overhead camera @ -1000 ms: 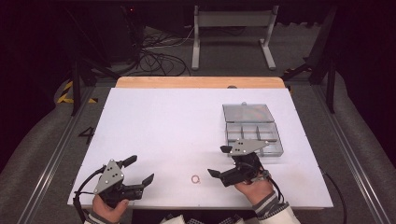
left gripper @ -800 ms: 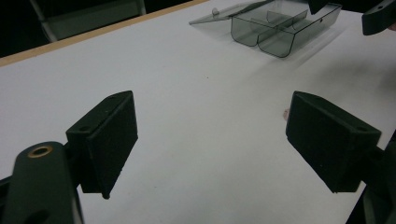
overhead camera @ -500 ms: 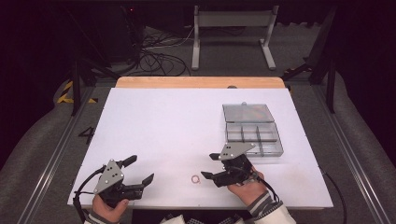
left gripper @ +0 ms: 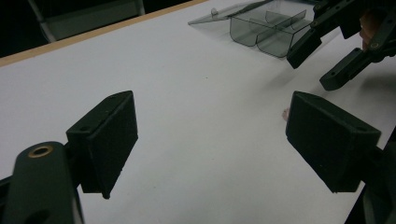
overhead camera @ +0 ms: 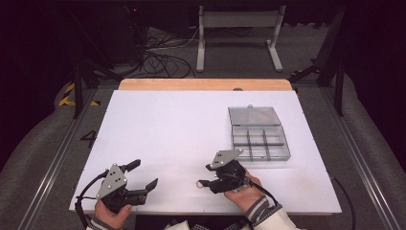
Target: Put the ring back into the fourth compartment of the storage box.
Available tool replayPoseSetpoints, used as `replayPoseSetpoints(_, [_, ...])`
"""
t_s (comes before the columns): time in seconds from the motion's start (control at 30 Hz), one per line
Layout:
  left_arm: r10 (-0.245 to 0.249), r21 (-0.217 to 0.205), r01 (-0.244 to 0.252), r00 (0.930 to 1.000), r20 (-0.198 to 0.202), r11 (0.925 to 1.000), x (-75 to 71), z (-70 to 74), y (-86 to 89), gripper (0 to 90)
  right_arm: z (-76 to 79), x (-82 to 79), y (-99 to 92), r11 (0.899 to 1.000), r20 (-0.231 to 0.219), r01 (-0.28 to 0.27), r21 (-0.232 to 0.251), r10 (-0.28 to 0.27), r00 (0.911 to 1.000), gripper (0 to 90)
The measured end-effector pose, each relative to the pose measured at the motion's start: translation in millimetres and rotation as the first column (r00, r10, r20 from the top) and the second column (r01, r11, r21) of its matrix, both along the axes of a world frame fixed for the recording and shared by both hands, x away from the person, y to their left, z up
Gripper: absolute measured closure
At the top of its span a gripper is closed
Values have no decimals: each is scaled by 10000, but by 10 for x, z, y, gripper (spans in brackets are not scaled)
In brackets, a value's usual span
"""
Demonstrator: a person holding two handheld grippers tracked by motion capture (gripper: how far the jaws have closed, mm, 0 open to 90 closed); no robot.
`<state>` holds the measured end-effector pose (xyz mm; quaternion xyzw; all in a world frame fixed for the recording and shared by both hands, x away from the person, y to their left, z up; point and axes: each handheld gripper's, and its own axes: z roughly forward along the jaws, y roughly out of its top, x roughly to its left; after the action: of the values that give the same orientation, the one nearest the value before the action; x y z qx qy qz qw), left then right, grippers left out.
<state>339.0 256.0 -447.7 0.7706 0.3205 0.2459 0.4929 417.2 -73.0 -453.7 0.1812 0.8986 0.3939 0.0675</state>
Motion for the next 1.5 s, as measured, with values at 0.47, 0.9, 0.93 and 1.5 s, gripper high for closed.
replayPoseSetpoints(0.47, [-40,38,40,10000,5,10000,2,0,-1,175,-131,62,116,9986,-274,-6,-525,-9,9996,478])
replayPoseSetpoints(0.9, [-47,68,47,10000,-9,10000,4,-1,-3,178,-222,89,204,9970,-414,-108,-770,76,9991,490])
replayPoseSetpoints(0.93, [-47,68,47,10000,-9,10000,4,-1,-3,177,-225,90,209,9968,-406,-110,-795,78,9991,493])
replayPoseSetpoints(1.5, [-76,58,76,10000,-26,10000,4,-3,-6,178,-244,68,235,9929,-110,-288,-1150,277,9996,751])
